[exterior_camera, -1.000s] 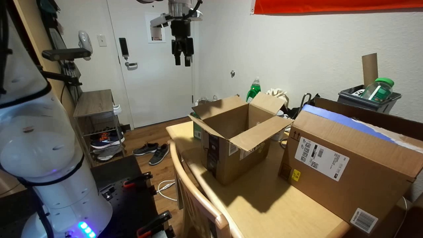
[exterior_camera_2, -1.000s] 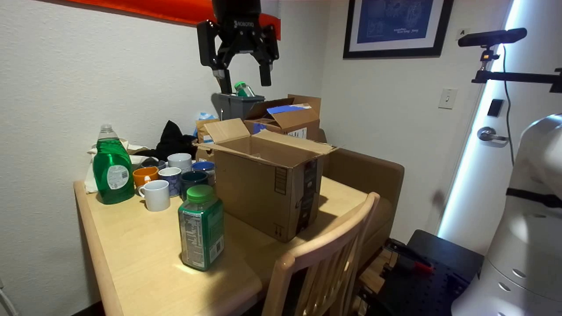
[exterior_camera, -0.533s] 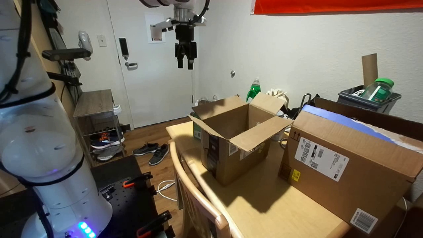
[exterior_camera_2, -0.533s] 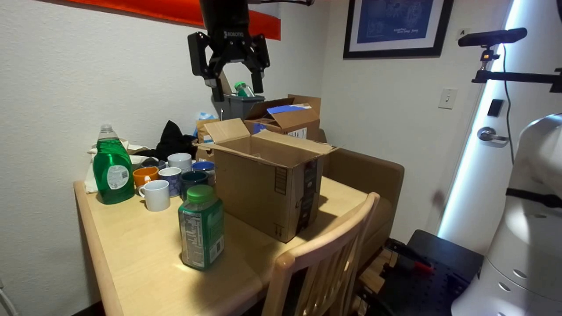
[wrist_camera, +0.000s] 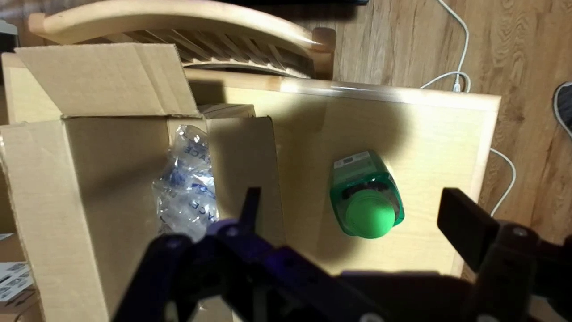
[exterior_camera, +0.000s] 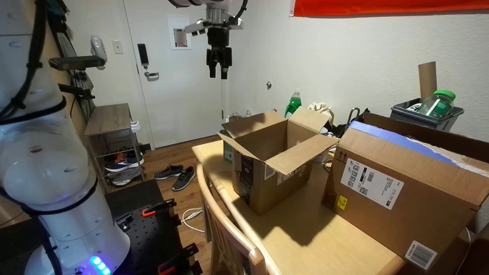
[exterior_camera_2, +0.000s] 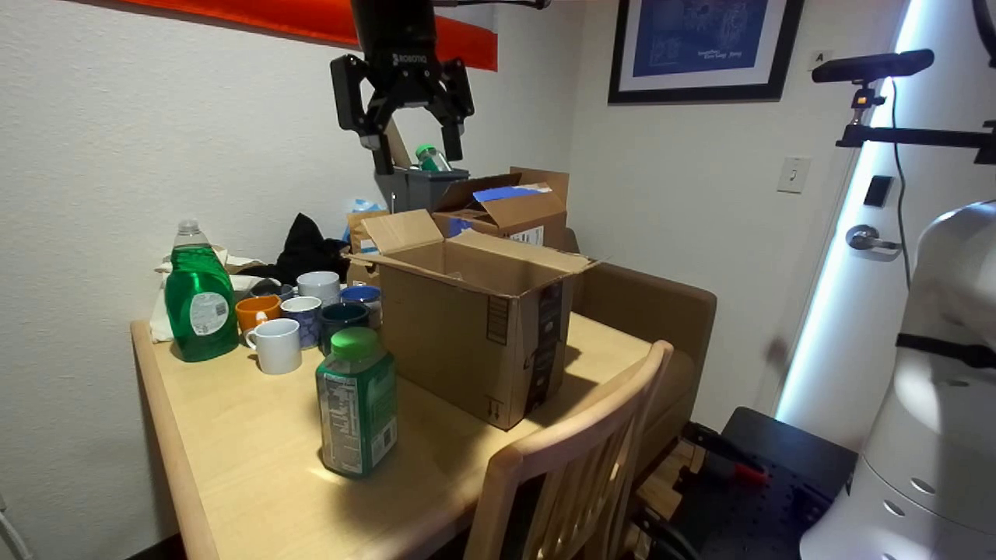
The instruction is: Place the green bottle in the smaller box
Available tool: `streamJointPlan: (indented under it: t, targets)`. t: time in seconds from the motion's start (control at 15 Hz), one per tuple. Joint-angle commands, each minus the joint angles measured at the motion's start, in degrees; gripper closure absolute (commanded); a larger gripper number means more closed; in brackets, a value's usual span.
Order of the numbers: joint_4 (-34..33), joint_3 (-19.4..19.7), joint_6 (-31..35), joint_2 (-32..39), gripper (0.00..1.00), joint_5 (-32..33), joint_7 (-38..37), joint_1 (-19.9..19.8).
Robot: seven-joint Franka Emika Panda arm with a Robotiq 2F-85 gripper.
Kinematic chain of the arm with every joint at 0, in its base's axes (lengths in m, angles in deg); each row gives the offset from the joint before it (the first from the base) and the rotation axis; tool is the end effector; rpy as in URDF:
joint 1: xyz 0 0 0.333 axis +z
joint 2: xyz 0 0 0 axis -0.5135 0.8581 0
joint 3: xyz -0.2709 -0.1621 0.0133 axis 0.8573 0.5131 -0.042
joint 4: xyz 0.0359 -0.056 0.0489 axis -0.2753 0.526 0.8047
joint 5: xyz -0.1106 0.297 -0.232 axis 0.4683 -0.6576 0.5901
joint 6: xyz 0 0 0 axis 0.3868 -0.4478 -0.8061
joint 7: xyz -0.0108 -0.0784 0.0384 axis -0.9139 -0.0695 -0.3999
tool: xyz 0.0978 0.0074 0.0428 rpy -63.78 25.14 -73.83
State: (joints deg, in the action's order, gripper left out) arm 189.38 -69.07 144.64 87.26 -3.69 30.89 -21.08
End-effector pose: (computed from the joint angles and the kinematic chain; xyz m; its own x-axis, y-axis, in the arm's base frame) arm 0.4958 0.2259 0.5364 0.9947 0.0038 -0.1031 0.0170 -0.9916 0.1279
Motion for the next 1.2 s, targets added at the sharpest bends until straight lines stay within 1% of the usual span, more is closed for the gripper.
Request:
streamJointPlan:
  t: [0.0,0.33,0.67,0.73,1.13]
  targets:
    - [-1.4,0.7,-0.6,1.4,0.00,3.3,0.0,1.4]
    - [-3.4,0.9,-0.7,3.5,0.00,4.5,1.9,2.4]
    - [-4.6,1.1,-1.2,4.7,0.00,3.6,4.4,2.8]
    - [-3.9,1.3,0.7,5.9,0.00,3.3,3.9,2.8]
    - [-7.0,1.9,-0.6,10.5,0.00,3.8,3.9,3.2]
